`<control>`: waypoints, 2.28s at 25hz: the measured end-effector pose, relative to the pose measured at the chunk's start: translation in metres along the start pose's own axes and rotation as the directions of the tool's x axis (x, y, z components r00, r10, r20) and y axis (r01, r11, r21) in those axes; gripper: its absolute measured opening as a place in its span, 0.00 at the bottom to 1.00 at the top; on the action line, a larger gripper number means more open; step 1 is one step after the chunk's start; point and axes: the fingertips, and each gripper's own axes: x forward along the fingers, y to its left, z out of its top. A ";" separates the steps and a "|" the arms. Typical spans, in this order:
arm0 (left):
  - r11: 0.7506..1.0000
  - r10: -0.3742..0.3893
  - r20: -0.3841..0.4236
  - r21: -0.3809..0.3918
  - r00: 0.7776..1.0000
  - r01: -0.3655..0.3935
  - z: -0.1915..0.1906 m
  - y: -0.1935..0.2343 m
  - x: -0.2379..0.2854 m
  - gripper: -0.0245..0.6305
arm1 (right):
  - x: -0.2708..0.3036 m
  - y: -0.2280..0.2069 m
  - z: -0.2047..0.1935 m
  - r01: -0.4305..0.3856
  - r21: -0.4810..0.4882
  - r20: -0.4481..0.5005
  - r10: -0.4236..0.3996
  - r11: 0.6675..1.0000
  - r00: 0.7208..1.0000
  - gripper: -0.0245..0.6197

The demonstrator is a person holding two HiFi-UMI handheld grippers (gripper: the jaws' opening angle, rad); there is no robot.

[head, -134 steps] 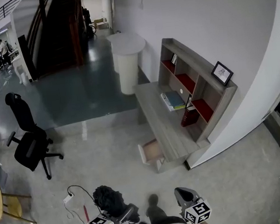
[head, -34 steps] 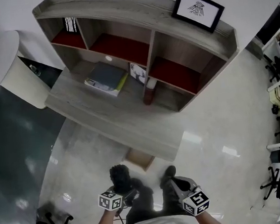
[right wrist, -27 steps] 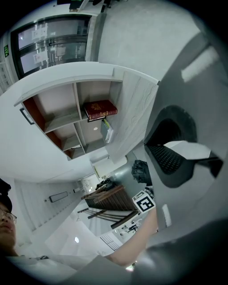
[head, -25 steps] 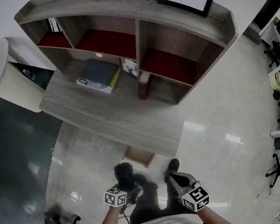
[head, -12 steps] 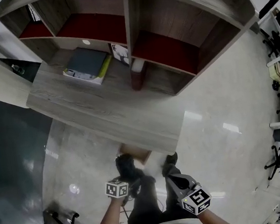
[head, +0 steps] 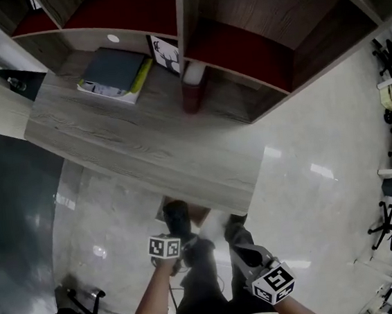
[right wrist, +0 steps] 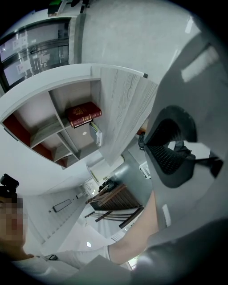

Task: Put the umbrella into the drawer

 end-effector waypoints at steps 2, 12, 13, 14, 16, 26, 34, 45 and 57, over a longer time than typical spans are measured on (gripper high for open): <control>1.000 -0.008 0.009 -0.026 1.000 0.008 0.007 0.004 0.007 0.42 | 0.004 -0.004 -0.002 -0.006 0.009 0.001 0.006 1.000 1.000 0.05; 0.998 -0.026 -0.041 -0.060 0.999 0.023 0.036 0.019 0.041 0.42 | 0.012 -0.020 -0.015 -0.006 0.036 -0.024 0.007 0.999 1.000 0.05; 0.998 -0.027 -0.041 -0.058 0.999 0.025 0.039 0.020 0.043 0.42 | 0.011 -0.020 -0.017 -0.010 0.035 -0.032 0.011 0.999 0.999 0.05; 0.998 -0.034 -0.040 -0.060 0.999 0.031 0.042 0.020 0.046 0.42 | 0.010 -0.021 -0.020 -0.014 0.032 -0.039 0.015 0.999 0.999 0.05; 0.996 -0.058 -0.036 -0.073 0.998 0.055 0.049 0.020 0.054 0.43 | 0.008 -0.024 -0.025 -0.017 0.026 -0.053 0.018 1.000 0.998 0.05; 0.991 -0.089 -0.013 -0.102 0.996 0.088 0.069 0.030 0.072 0.44 | 0.017 -0.040 -0.048 -0.013 0.017 -0.106 0.015 1.000 0.994 0.05; 0.989 -0.109 0.040 -0.098 0.993 0.113 0.073 0.036 0.070 0.48 | 0.040 -0.039 -0.058 -0.035 0.018 -0.145 0.038 0.999 0.989 0.05; 0.991 -0.003 0.122 -0.130 0.993 0.019 0.056 0.036 0.019 0.61 | 0.032 -0.020 -0.047 -0.037 0.032 -0.152 0.042 0.999 0.987 0.05; 0.997 -0.032 0.207 -0.068 0.978 0.047 0.025 -0.062 -0.089 0.58 | -0.006 0.024 -0.008 -0.009 0.017 -0.123 0.011 1.000 0.992 0.05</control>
